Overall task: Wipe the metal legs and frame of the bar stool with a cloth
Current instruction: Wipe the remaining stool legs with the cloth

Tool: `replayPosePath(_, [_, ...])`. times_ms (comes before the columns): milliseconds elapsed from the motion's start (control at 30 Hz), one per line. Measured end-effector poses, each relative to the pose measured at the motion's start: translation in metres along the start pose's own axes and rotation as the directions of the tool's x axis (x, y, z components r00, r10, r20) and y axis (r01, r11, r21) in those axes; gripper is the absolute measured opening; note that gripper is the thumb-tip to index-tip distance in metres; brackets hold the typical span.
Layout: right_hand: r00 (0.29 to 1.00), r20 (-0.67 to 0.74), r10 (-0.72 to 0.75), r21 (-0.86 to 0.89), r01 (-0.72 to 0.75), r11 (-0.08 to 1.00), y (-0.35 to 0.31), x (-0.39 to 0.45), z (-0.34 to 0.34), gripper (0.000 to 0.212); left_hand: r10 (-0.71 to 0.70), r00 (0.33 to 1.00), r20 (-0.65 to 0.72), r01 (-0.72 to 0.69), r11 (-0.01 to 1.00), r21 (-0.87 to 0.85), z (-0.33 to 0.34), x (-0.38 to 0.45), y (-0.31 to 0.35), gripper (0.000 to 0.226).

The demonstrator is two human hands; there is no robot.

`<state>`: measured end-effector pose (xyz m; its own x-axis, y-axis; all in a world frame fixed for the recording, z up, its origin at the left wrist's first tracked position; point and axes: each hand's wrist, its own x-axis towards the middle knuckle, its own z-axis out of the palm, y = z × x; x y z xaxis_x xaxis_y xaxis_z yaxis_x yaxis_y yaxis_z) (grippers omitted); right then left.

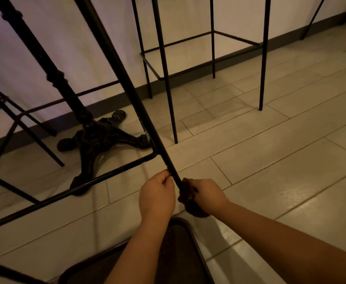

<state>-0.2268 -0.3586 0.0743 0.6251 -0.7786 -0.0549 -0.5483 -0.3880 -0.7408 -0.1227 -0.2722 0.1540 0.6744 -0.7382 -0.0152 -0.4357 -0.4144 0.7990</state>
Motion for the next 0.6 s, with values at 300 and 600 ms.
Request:
replayPosePath(300, [0.997,-0.076,-0.004,0.113,0.012,0.993,-0.032,-0.007,-0.024,0.027,0.005,0.999,0.043,0.000,0.995,-0.102,-0.019,-0.009,0.014,0.034])
replayPosePath(600, [0.967,-0.246,-0.059,0.473,0.173,0.864,-0.079,-0.008,-0.049,0.032,0.127,0.991,0.035,-0.121,0.982,-0.143,-0.053,-0.021,0.040,0.038])
